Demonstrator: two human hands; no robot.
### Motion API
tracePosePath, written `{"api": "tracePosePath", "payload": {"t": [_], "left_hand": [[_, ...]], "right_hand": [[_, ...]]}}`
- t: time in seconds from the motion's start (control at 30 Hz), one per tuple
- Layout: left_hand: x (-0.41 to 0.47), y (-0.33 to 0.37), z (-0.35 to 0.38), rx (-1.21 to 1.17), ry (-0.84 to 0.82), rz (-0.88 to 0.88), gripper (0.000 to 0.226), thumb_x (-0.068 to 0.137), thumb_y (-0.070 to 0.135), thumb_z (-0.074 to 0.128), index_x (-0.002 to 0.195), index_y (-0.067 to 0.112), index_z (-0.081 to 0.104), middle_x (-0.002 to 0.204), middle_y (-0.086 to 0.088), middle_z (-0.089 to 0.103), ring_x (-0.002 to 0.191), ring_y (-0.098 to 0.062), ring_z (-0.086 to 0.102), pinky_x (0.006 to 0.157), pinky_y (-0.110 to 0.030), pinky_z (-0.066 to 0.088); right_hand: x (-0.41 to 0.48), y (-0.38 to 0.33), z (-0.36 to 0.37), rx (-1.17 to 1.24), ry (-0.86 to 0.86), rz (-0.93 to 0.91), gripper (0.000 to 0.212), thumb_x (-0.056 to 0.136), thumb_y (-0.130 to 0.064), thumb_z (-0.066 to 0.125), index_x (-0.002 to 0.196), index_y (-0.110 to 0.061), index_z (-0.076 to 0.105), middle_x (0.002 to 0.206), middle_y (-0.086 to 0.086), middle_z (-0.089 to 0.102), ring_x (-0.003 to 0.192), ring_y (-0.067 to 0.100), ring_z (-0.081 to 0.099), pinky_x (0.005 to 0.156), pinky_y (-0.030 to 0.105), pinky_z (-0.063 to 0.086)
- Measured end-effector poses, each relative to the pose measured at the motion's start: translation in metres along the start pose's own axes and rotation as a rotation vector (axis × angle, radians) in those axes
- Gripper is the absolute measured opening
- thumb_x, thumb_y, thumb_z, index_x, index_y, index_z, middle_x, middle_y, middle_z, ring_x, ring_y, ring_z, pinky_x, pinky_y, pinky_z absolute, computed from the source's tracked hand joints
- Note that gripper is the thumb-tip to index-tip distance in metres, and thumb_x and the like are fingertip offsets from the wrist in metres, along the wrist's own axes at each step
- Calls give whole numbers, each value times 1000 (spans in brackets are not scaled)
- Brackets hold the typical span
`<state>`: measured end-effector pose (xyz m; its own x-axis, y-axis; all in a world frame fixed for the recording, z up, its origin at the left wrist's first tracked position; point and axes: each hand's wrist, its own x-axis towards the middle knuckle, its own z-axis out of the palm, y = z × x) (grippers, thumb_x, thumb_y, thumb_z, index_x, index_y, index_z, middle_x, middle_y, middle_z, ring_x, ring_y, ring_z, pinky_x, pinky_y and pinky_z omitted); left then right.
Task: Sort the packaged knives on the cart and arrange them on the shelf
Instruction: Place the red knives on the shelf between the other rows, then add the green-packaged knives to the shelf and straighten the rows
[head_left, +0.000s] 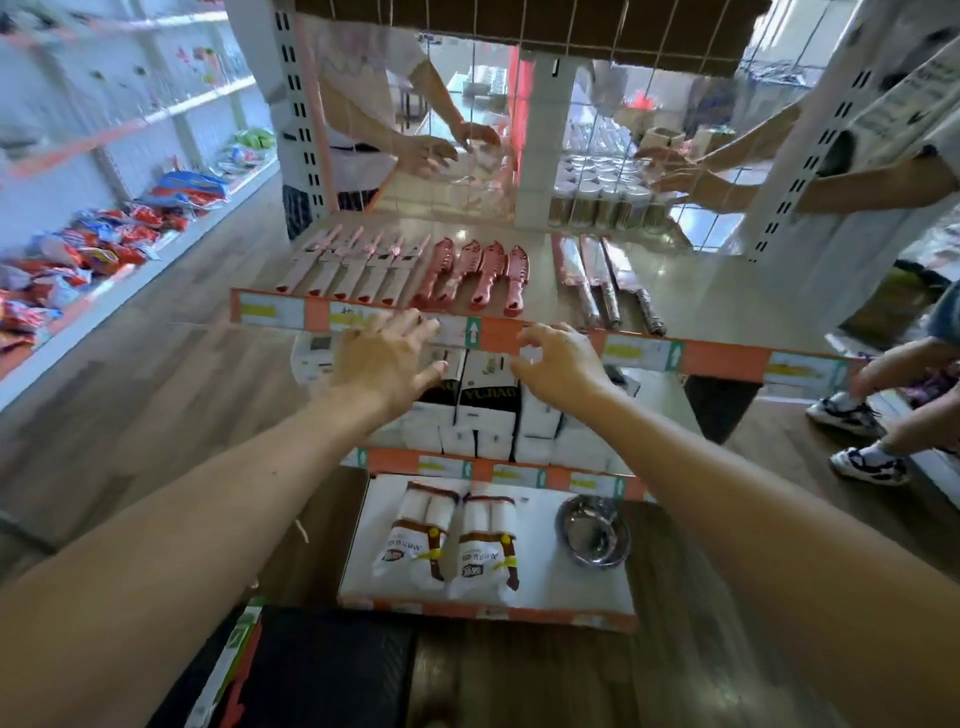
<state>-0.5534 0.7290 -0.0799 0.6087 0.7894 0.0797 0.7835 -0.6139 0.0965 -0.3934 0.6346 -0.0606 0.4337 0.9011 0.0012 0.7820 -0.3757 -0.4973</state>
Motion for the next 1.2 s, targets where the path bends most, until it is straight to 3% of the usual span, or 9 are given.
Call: {"api": "tracePosePath", "payload": {"t": [0.2,0.5,0.67,0.8,0.97,1.2], "left_hand": [[-101,-16,27,22,-69,-61,58,94,49,39,147,33,21,156,5,20,142,-19,18,111,-40,24],[-204,-87,57,-112,-60,-141,59,94,48,41,147,29,25,155,4,25,143,-20,23,116,-40,22],[-235,-146,80,-107,-64,-163,61,90,52,37,144,23,36,151,1,36,136,-23,39,111,-42,33],[-250,-208,113,-180,-95,-189,61,86,50,40,138,18,46,144,-4,46,129,-30,45,101,-46,42],[-259,-289,187,-223,-203,-204,53,92,42,43,139,20,42,145,-2,44,130,-28,41,101,-42,40],[-283,-374,344,-316,-360,-397,54,94,37,47,144,22,34,148,3,39,133,-20,37,105,-36,35]], "right_hand": [[-77,-10,41,-68,-217,-102,45,92,-24,52,136,-15,45,139,10,41,125,27,42,97,32,39],[-138,-56,118,-31,-274,-200,42,92,-23,53,133,-15,47,138,9,44,126,27,42,99,32,36],[-141,-100,186,21,-345,-167,39,91,-25,55,129,-17,51,134,5,47,116,23,50,89,28,40],[-145,-133,259,19,-419,-131,35,91,-25,56,124,-16,55,126,7,52,114,23,52,93,30,41],[-141,-150,366,45,-483,19,35,93,-25,54,126,-14,54,128,5,53,116,23,52,96,31,41],[-122,-128,540,64,-590,182,35,91,-26,57,125,-16,54,124,3,56,109,18,55,92,31,46]]}}
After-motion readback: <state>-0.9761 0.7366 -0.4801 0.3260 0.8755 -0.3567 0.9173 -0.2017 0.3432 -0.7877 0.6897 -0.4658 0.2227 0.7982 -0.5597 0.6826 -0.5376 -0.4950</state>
